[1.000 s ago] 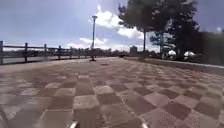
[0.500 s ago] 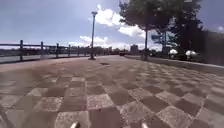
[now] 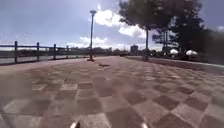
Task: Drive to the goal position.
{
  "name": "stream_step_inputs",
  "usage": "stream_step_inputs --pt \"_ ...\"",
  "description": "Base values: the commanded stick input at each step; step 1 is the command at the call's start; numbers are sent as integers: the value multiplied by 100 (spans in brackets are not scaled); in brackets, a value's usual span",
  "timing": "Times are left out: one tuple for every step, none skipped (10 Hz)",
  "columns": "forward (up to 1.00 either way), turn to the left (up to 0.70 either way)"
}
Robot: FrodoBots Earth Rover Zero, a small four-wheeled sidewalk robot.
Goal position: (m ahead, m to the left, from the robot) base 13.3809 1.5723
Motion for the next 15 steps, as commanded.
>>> stream_step_inputs --pt "100 0" --pt "100 0" --pt "100 0" --pt "100 0" --pt "100 0" --pt "100 0" --pt "100 0" --pt "100 0" --pt "100 0" --pt "100 0" --pt "100 0" --pt "100 0" --pt "100 0" --pt "100 0" --pt "100 0"
